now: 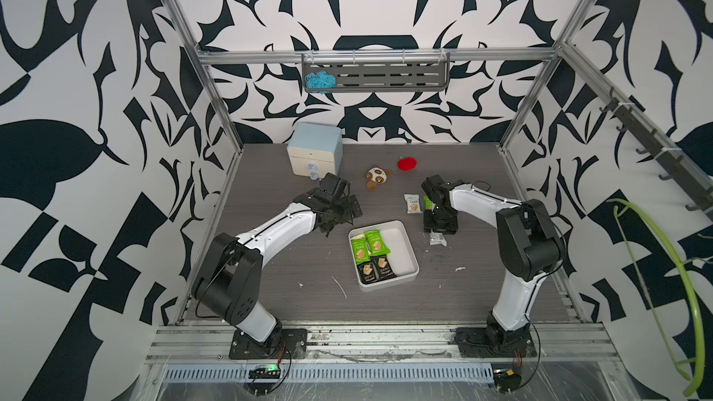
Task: Take the cookies out of the storage box
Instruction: Place the cookie at the center of the board, then pick up the cookie from the storage box.
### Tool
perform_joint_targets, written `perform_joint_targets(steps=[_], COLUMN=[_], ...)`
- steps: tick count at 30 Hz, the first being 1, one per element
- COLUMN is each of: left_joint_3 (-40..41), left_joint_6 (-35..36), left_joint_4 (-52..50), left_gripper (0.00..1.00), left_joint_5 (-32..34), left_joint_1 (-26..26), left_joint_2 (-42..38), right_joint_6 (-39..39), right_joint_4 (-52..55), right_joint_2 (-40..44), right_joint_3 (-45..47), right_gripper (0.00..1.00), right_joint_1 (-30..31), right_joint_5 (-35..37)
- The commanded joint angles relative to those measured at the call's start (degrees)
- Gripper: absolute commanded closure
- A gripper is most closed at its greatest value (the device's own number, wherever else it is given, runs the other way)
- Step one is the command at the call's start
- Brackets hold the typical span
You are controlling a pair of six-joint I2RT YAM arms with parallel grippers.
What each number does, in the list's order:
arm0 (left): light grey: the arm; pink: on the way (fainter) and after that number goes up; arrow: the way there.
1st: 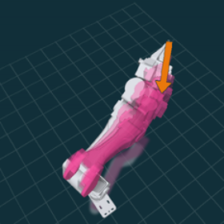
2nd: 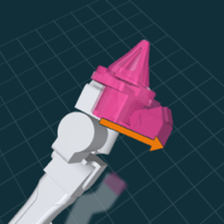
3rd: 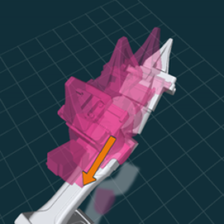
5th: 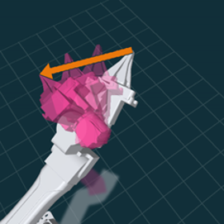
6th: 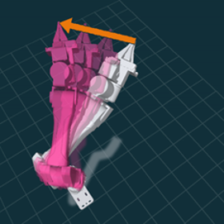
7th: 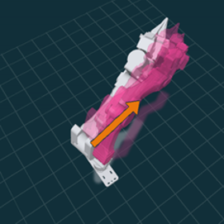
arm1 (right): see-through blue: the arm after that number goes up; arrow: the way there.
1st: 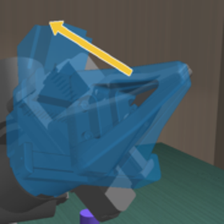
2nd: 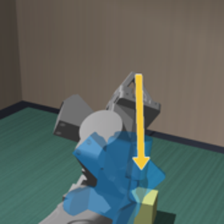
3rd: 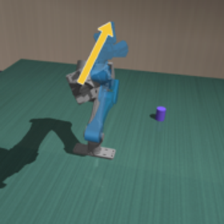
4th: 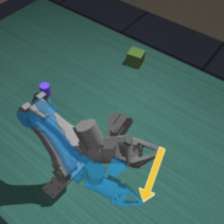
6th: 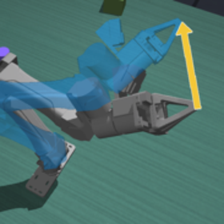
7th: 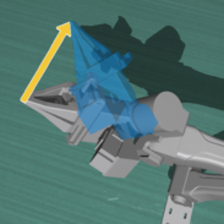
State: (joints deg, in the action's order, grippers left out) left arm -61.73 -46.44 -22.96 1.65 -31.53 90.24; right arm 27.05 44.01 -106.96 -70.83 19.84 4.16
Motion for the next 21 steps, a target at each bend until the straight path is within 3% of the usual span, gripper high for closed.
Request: perform_joint_targets(steps=[1,10,21], left_joint_3=[0.76,3.12,8.90], left_joint_6=[0.82,1.61,0.65], left_joint_4=[-0.07,-0.59,-0.39], left_gripper=[0.01,0.01,0.01], left_joint_5=[0.05,-0.77,-1.65], left_joint_1=[0.15,1.38,3.54], left_joint_2=[-1.37,-4.10,-8.07], right_joint_6=[-0.32,3.13,8.46], right_joint_4=[2.41,2.53,-0.40], right_joint_2=[4.00,11.27,14.26], right_joint_3=[-2.97,-4.30,-5.37], right_gripper=[0.42,0.39,0.38], right_joint_1=[-0.24,4.60,18.39], right_joint_5=[0.11,-1.26,-1.54])
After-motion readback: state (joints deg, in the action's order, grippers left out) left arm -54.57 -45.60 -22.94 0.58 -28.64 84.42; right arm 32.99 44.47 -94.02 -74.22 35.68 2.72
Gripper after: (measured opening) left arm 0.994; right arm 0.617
